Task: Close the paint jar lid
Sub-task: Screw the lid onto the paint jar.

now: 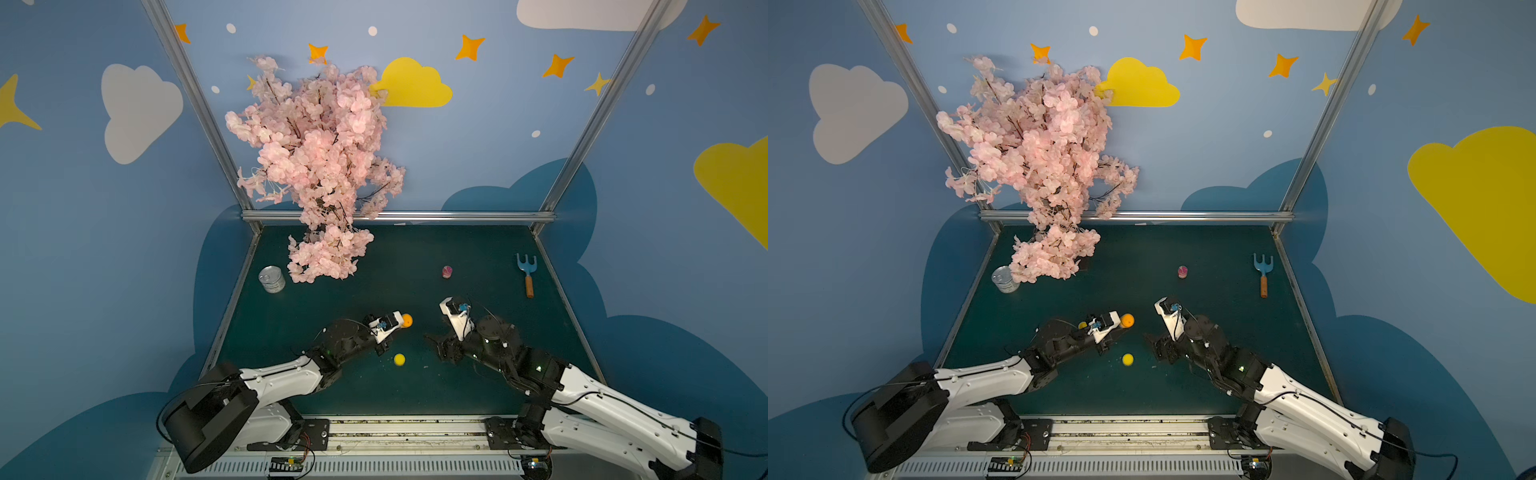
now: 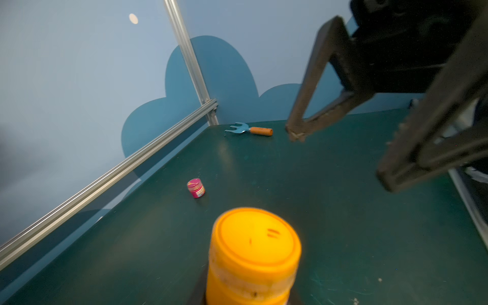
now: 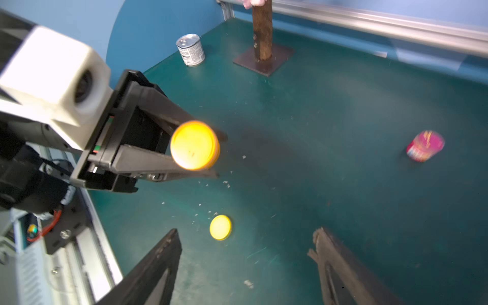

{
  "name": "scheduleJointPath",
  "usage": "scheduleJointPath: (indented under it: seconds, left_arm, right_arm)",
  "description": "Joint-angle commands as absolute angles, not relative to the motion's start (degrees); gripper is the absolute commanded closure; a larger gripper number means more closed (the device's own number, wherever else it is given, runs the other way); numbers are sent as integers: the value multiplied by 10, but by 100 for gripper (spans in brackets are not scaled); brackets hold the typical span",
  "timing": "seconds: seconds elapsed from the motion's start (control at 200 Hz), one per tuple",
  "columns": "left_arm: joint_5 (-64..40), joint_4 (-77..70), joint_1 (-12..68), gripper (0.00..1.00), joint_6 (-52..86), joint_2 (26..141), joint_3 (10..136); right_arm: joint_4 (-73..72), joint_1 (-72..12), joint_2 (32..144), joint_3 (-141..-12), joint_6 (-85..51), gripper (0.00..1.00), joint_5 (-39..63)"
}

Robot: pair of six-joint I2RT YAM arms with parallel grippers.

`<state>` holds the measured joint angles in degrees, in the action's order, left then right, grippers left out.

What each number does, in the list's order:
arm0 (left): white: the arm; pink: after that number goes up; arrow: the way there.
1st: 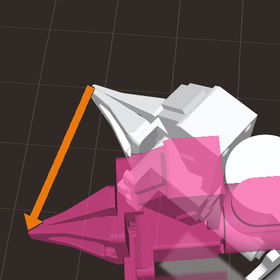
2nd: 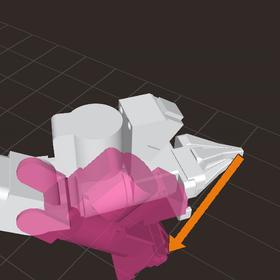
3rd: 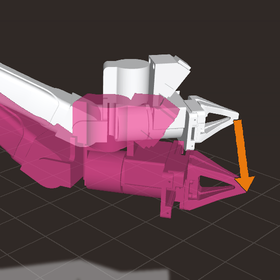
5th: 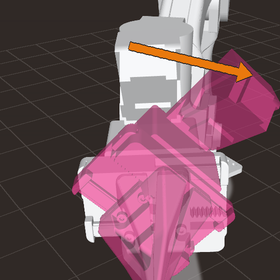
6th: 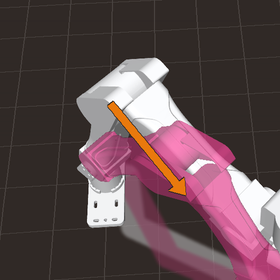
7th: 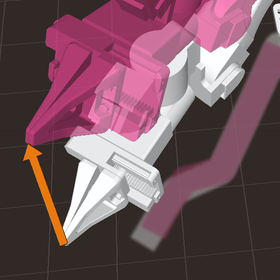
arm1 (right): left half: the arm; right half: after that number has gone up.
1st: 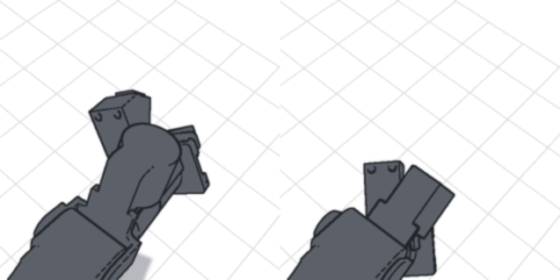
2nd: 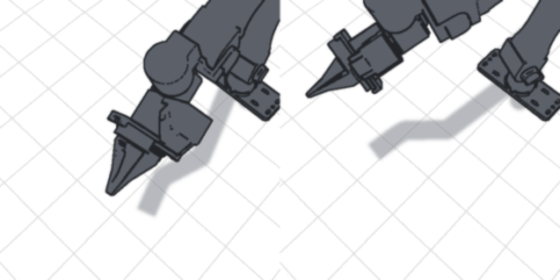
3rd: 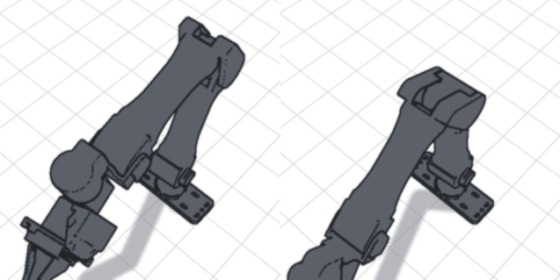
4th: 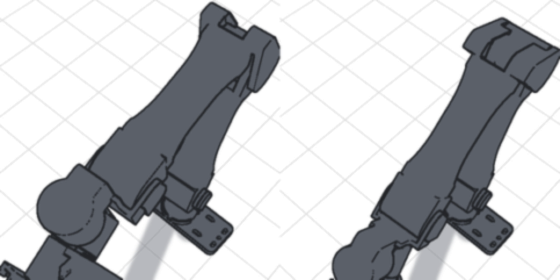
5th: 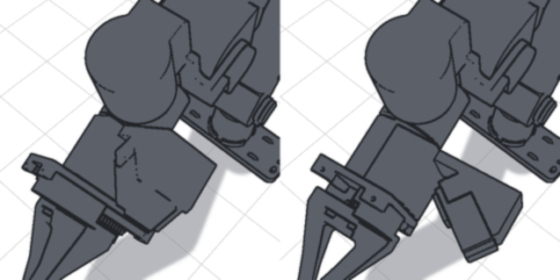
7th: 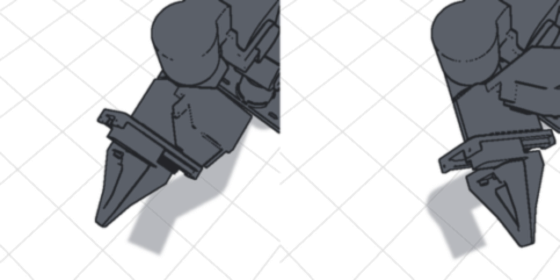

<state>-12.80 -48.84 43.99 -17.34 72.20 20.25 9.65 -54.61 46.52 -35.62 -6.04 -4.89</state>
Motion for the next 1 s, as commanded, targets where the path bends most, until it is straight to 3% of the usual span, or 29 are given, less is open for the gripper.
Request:
scheduleJointPath:
  seconds: [0.0, 0.095, 0.275, 0.621, 0.996]
  left_arm:
    - [-235, -468, 437, 77, -170, 728, 220]
    - [-297, -450, 437, 77, -172, 730, 231]
    - [-305, -449, 437, 77, -174, 731, 231]
    - [-296, -452, 437, 77, -171, 730, 229]
    - [-297, -453, 437, 77, -170, 735, 231]
  right_arm:
    - [94, -525, 463, -381, 97, 20, 62]
    - [122, -515, 460, -383, 202, 23, 184]
    - [102, -495, 455, -398, 249, 27, 224]
    - [136, -484, 554, -448, 300, 34, 238]
    - [125, -485, 566, -446, 301, 44, 245]
